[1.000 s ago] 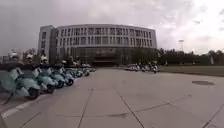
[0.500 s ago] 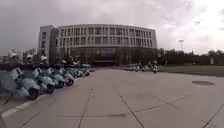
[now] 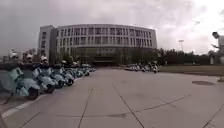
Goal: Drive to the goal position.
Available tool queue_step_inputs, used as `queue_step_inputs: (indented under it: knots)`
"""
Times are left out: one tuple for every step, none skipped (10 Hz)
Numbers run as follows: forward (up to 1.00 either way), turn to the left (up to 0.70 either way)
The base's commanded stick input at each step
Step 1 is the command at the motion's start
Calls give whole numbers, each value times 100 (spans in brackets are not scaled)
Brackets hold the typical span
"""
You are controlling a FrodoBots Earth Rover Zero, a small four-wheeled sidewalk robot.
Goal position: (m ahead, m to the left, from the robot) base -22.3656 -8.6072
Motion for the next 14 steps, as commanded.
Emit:
queue_step_inputs:
  knots:
    - [5,-1]
    - [43,-1]
    - [70,-1]
    - [70,-1]
    - [70,-1]
    - [70,-1]
    - [70,-1]
    - [70,-1]
    - [70,-1]
    - [70,-1]
    - [70,-1]
    - [70,-1]
    - [70,-1]
    - [70,-1]
